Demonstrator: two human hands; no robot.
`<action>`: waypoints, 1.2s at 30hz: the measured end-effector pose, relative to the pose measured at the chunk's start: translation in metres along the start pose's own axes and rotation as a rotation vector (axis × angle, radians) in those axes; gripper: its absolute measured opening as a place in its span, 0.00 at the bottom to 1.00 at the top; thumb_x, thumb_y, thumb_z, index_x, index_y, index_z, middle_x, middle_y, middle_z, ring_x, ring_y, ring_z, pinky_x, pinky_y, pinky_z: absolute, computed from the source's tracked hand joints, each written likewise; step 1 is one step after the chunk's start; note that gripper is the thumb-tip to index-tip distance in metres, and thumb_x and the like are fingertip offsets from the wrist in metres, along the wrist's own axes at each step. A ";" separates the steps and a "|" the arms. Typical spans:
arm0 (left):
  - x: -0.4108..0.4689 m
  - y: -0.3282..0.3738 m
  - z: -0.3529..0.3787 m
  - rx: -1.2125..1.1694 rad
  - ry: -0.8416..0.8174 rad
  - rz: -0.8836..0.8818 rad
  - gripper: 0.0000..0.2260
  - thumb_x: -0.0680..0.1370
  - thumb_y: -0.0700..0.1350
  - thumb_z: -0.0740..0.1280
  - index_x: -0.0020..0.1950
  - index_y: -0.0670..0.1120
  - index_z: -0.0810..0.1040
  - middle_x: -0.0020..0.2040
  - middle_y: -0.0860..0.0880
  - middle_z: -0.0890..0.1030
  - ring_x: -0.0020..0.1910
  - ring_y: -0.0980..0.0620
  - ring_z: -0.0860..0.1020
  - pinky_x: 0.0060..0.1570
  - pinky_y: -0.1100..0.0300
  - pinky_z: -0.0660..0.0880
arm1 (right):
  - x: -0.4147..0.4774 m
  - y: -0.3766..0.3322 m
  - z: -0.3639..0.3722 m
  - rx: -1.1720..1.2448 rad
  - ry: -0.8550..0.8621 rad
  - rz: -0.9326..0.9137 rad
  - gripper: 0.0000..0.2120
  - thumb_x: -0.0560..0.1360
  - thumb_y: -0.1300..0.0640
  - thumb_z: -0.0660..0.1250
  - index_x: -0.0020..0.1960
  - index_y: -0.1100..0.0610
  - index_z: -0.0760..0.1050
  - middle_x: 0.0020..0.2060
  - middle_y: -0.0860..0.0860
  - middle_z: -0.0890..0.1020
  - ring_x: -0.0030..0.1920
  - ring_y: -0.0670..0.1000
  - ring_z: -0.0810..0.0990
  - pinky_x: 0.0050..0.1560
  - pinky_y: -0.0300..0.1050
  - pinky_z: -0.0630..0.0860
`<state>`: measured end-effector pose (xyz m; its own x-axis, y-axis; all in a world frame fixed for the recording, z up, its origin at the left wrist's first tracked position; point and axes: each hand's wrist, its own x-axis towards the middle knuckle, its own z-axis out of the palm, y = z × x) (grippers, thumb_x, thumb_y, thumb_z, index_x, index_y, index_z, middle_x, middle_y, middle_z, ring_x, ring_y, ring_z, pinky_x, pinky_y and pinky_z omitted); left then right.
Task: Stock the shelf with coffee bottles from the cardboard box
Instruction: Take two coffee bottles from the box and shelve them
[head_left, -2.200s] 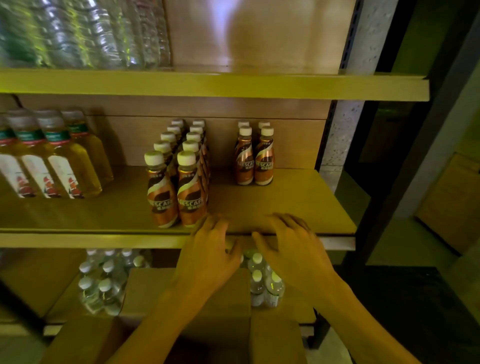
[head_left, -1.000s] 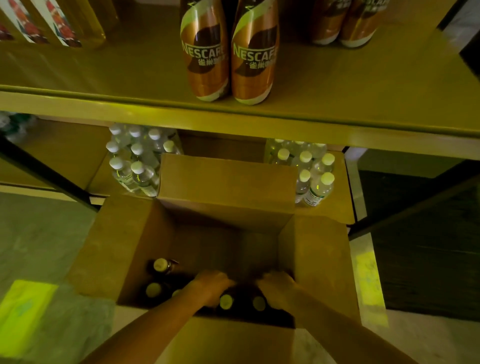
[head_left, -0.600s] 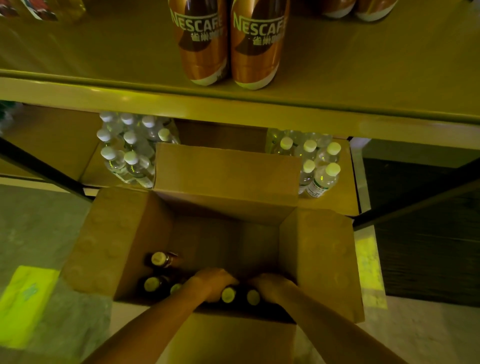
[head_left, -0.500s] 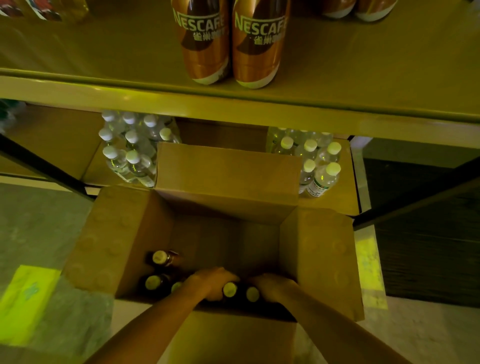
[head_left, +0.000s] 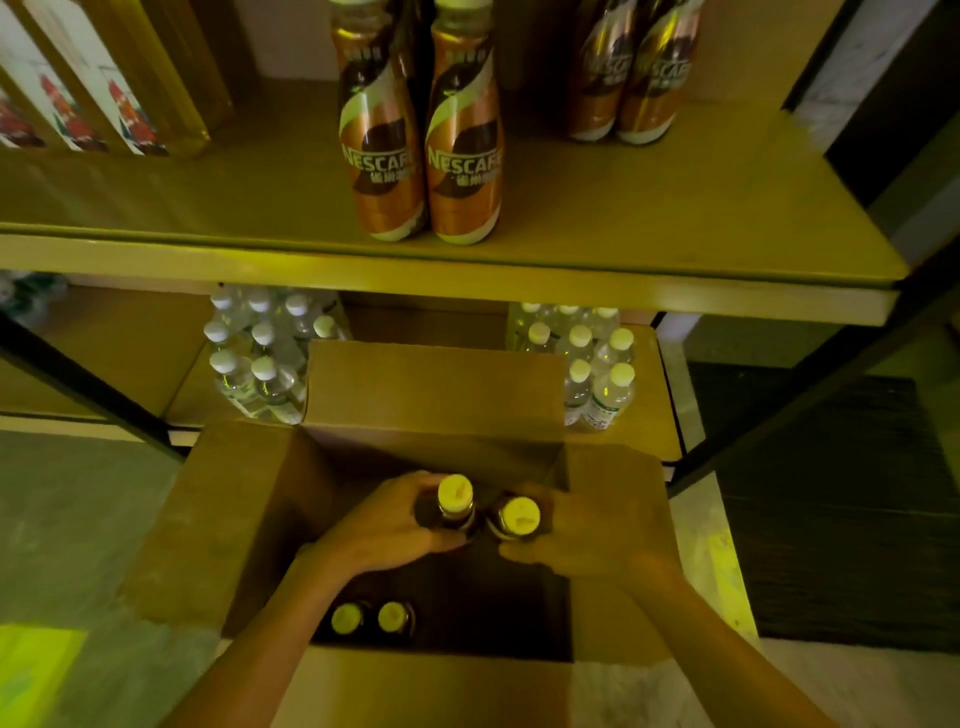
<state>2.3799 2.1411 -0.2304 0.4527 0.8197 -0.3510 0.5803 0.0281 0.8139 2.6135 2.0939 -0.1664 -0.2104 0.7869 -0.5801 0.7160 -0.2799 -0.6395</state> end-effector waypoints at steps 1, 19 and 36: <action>-0.003 0.015 -0.007 -0.051 0.016 0.031 0.19 0.68 0.48 0.80 0.54 0.66 0.81 0.56 0.62 0.82 0.57 0.65 0.79 0.63 0.58 0.74 | -0.007 -0.004 -0.008 -0.010 0.053 -0.087 0.16 0.76 0.55 0.72 0.63 0.49 0.77 0.47 0.48 0.83 0.42 0.40 0.79 0.56 0.46 0.79; 0.000 0.270 -0.049 -0.420 0.395 0.625 0.15 0.72 0.53 0.69 0.58 0.54 0.79 0.52 0.59 0.85 0.53 0.61 0.82 0.47 0.69 0.77 | -0.103 -0.077 -0.164 0.497 0.687 -0.685 0.18 0.73 0.50 0.67 0.62 0.52 0.77 0.55 0.46 0.84 0.57 0.44 0.82 0.52 0.38 0.80; 0.085 0.280 -0.046 -0.377 0.519 0.470 0.23 0.74 0.61 0.70 0.66 0.54 0.77 0.56 0.55 0.84 0.59 0.55 0.80 0.61 0.50 0.77 | -0.033 -0.067 -0.207 0.536 0.781 -0.488 0.17 0.77 0.47 0.68 0.65 0.44 0.75 0.55 0.41 0.83 0.60 0.42 0.79 0.65 0.54 0.76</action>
<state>2.5499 2.2447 -0.0107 0.1660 0.9529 0.2536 0.0962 -0.2716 0.9576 2.7097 2.2003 0.0001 0.2256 0.9607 0.1616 0.2426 0.1053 -0.9644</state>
